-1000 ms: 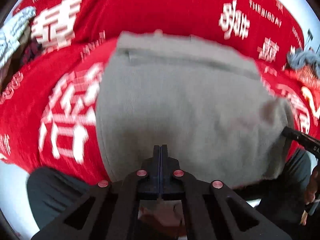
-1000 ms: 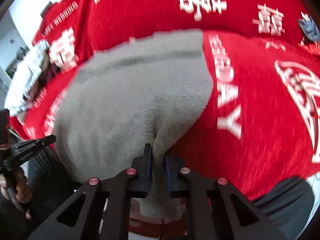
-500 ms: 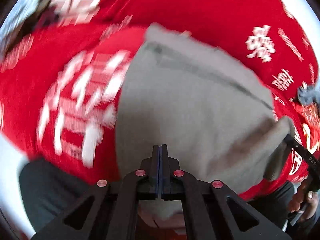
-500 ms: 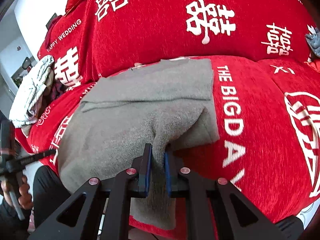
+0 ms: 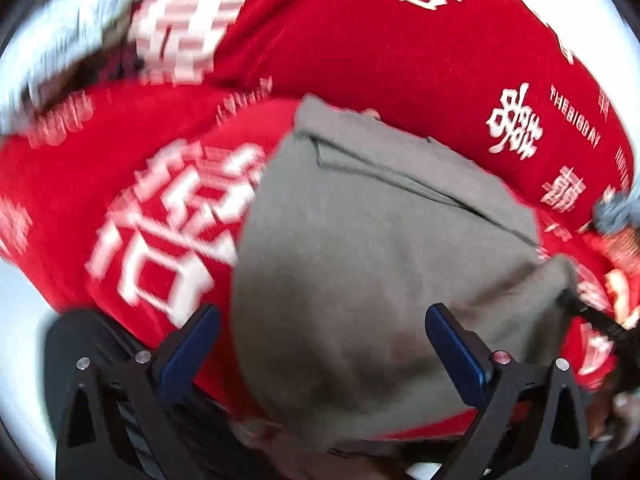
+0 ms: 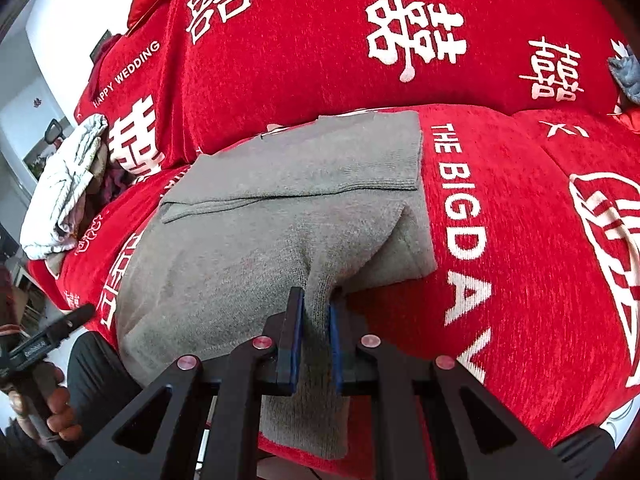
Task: Fold small clothes
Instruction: 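Close the right gripper on the hem while the left gripper grasps the hem, then lift the hem with both grippers and fold it toward the collar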
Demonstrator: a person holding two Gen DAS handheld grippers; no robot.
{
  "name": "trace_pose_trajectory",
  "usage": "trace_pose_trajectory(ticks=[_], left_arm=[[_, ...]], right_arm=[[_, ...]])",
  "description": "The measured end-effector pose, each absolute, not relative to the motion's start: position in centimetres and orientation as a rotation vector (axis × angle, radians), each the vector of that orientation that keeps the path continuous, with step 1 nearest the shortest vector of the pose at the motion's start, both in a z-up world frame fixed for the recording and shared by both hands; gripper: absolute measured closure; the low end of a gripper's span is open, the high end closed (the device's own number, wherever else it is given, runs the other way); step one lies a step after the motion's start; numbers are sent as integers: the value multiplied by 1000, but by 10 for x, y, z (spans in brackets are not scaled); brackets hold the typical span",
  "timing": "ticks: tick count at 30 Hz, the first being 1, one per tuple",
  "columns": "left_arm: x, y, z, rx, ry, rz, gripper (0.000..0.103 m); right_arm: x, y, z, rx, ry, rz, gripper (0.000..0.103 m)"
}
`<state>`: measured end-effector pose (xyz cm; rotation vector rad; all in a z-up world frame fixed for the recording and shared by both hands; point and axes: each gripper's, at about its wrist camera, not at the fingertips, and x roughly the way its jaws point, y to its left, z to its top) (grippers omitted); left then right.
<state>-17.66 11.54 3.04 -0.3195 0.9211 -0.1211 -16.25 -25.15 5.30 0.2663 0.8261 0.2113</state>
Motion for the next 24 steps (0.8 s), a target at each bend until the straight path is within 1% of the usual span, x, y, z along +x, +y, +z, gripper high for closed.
trace_pose_trajectory(ticks=[3,6,7,8,10,11,12,13,14,19,21,24], left_arm=[[-163,120,-12,-391,1061,-114,1],[-157,128,-57,-522,1208,-109,1],[-154,128,-71,-579,1242,-123,2],[-152,126,-77,-596,1245,-126,6],[-151,121,-76,-567,1229,-109,19],[-155,121,-73,-567,1220,-108,32],[-157,122,-72,-571,1206,-111,54],[-159,122,-68,-569,1196,-126,69],[-161,119,-61,-560,1180,-178,87],[-171,99,-36,-411,1085,-176,87],[-174,91,-16,-367,1016,-194,87],[-154,89,13,-321,922,-208,87]], right_arm=[[-164,-252,52,260,825,209,89],[-162,-252,50,267,831,212,89],[-162,-251,50,266,832,213,89],[-162,-250,50,257,834,211,89],[-162,-248,50,242,836,210,89],[-163,-248,51,241,837,212,89],[-164,-248,51,242,838,218,89],[-166,-248,52,243,838,225,89],[-168,-247,53,244,839,232,89],[-179,-250,58,258,833,248,89],[-182,-254,62,282,822,258,89],[-176,-260,68,309,805,261,89]])
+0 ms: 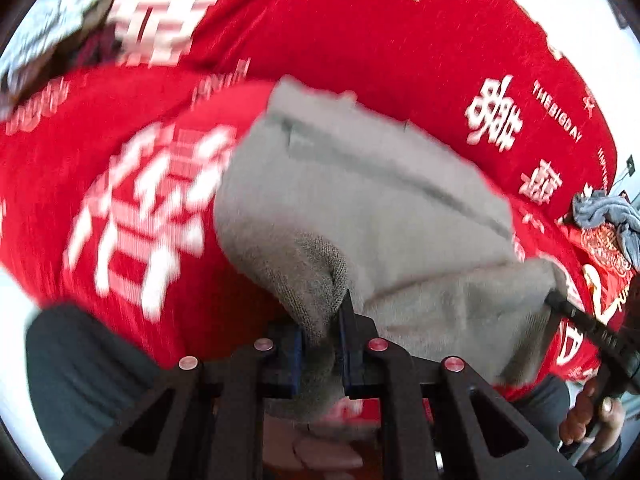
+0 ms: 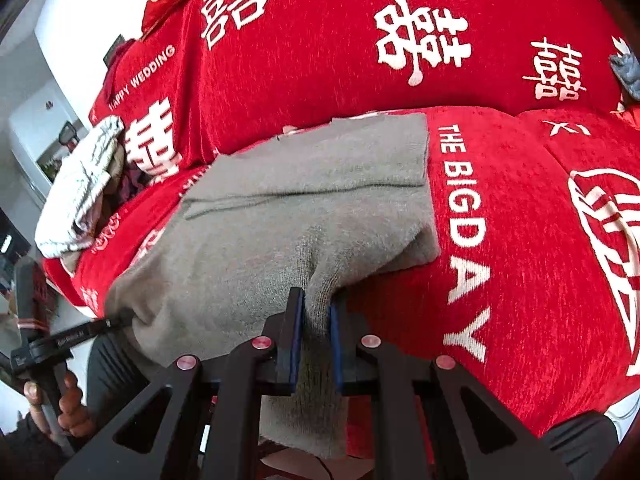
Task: Fold small clothes
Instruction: 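Lift the hem with both grippers and fold it toward the collar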
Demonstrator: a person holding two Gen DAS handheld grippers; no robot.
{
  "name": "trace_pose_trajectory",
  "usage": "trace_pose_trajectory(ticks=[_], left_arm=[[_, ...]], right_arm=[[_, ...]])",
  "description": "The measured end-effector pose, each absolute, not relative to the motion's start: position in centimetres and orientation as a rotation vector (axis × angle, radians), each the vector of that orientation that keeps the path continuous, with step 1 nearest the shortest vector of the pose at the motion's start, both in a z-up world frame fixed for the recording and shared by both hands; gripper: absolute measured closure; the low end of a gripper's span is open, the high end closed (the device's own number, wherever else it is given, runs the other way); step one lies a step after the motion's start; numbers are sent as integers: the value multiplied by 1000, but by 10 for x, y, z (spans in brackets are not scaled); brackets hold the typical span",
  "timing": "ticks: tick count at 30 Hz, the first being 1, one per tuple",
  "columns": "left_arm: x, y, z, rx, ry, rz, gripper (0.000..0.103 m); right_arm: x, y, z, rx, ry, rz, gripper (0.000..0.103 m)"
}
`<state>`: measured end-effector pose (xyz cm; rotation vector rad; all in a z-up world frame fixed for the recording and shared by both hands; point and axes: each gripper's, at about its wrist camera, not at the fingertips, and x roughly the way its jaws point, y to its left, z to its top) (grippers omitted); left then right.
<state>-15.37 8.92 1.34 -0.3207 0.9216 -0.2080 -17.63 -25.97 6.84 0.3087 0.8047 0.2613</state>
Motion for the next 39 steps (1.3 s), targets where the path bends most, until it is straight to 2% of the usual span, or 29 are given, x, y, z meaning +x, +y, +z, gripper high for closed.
trace_pose_trajectory(ticks=[4,8,10,12,13,14,15,16,17,22,23,24,25,26,27,28,29,39], left_arm=[[-96,96,38,-337,872,-209,87],[-51,109,15,-399,964,-216,87],[-46,111,1,-411,1000,-196,77],[-47,113,-8,-434,1016,-211,51],[-53,115,-9,-455,1002,-249,46],[-57,118,-7,-460,993,-260,37],[-63,119,-5,-460,982,-261,27],[-67,120,-3,-463,975,-266,23],[-71,120,-4,-467,973,-277,21],[-85,117,-16,-468,1007,-323,21],[-83,112,-19,-457,1023,-324,22],[-84,107,-17,-419,1002,-306,36],[-83,100,-13,-382,987,-308,52],[-80,95,-12,-361,1011,-331,79],[-77,92,-11,-355,1037,-338,83],[-78,92,-8,-352,1032,-331,85],[-79,93,-4,-342,1022,-325,91],[-108,110,71,-380,833,-412,91]], right_arm=[[-149,-267,71,368,773,244,89],[-115,-266,56,385,819,206,89],[-108,-263,49,364,844,189,89],[-106,-262,45,352,860,188,85],[-108,-263,44,360,862,192,84],[-109,-265,44,371,865,198,79],[-112,-266,43,383,867,207,60],[-117,-268,43,392,860,209,38],[-122,-269,44,392,846,209,33],[-140,-261,33,369,867,252,32],[-138,-256,27,355,887,261,32],[-135,-252,22,334,904,261,35],[-133,-248,19,321,912,261,58],[-130,-246,16,315,923,265,73],[-127,-245,14,329,937,274,84],[-126,-245,15,335,935,281,87],[-128,-244,22,323,914,299,87],[-144,-259,105,435,698,451,89]])
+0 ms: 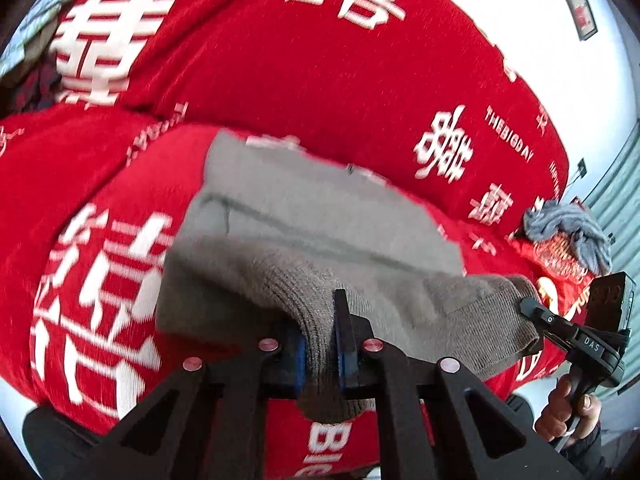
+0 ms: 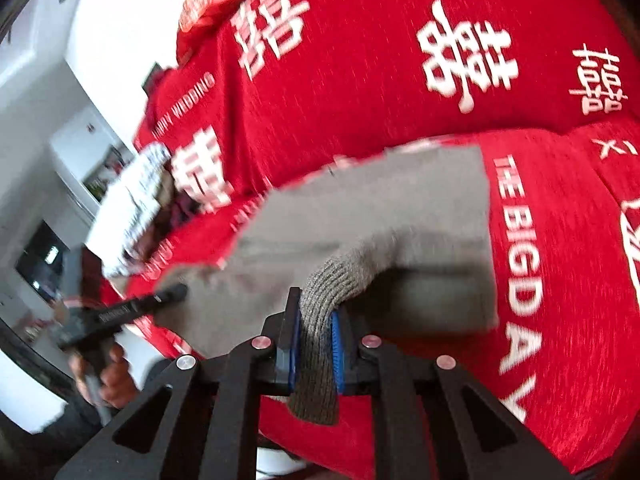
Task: Fold small clothes
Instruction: 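Lift the hem with both grippers and fold it toward the collar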
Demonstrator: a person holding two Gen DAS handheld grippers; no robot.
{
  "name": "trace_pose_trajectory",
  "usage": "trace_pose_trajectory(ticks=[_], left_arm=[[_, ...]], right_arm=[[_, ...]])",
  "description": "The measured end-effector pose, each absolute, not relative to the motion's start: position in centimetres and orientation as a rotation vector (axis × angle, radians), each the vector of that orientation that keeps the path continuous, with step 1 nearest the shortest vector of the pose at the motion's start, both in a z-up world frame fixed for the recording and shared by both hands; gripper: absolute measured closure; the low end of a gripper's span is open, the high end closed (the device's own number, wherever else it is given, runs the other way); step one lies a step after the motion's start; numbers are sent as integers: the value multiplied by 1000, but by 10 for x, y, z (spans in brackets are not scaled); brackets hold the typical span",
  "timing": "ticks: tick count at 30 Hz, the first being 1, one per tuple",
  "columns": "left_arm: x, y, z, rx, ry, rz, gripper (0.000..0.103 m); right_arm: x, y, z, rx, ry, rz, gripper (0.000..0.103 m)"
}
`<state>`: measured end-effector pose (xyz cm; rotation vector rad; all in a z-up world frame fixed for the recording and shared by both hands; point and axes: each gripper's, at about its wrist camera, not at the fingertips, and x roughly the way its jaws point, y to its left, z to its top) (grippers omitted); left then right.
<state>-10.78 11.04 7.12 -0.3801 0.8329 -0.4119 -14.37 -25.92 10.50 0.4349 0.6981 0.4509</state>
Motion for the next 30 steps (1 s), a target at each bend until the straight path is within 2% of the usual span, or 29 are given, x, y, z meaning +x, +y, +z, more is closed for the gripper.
trace_pose_trajectory(ticks=[7,9,11,21,30], left_arm=[[-67,111,103,-404,775,-337,91],[-53,110,104,-405,791,-308,91],[-39,106,99,-410,810,-289,91],[1,87,63,-377,912,-238,91],[20,94,92,-388,848,-251,91]], right_arm=[[-107,-274,130,512,648,343,89],[-97,-279,133,508,643,300,89],[-81,-284,133,511,663,255,94],[-49,-274,107,478,752,233,96],[-31,-292,125,503,715,184,96]])
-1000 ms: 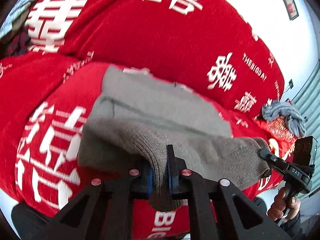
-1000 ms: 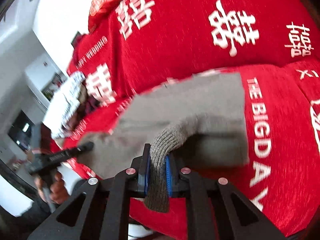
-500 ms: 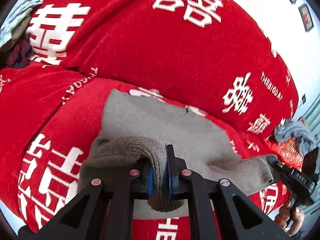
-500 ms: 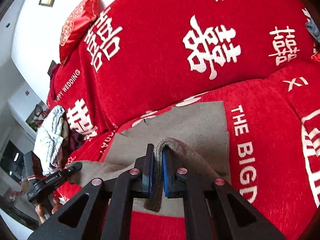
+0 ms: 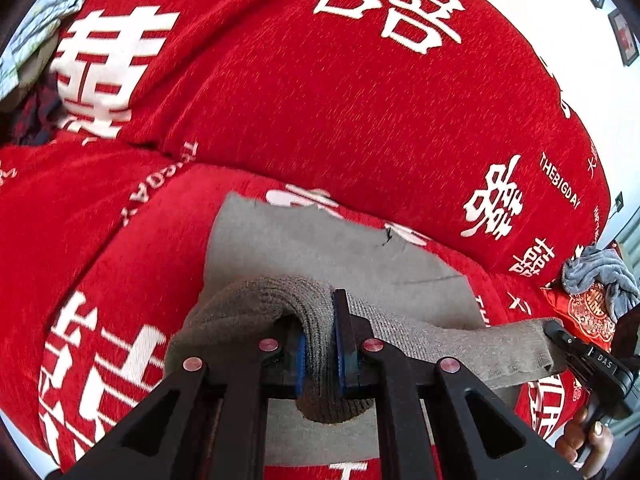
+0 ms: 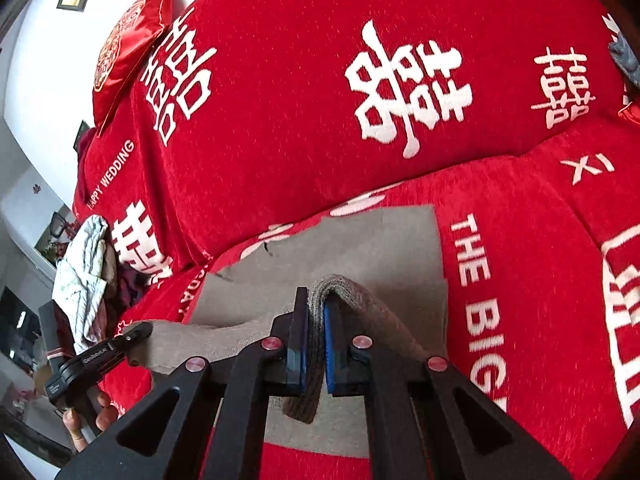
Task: Fold small clothes
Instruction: 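Lift the hem with both grippers and fold it toward the collar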
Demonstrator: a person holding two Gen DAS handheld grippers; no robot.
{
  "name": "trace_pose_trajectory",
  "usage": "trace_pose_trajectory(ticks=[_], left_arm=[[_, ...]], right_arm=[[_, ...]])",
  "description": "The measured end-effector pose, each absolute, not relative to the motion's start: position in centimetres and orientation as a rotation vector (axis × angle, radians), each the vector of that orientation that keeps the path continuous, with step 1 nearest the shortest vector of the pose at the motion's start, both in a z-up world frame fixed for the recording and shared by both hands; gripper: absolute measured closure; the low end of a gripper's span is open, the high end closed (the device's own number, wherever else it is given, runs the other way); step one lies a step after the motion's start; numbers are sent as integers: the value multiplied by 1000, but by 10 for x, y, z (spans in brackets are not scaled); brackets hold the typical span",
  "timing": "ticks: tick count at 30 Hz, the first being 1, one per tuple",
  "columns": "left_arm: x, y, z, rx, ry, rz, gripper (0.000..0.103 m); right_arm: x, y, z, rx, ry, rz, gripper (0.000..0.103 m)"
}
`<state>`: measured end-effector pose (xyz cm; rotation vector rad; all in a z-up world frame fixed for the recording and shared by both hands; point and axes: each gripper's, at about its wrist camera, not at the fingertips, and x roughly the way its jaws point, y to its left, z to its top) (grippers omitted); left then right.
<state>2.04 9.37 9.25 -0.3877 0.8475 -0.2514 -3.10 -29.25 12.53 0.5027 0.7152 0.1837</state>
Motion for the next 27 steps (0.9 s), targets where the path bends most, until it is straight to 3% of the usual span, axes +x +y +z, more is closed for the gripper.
trace_pose_trajectory(ticks=[11,27], left_arm=[[55,84,99,-386,873,-256,91],[113,59,67,-323,958,-209,91]], right_arm=[[-1,-300,131,506,725,151,96],[59,-308,98,490,808,80,96]])
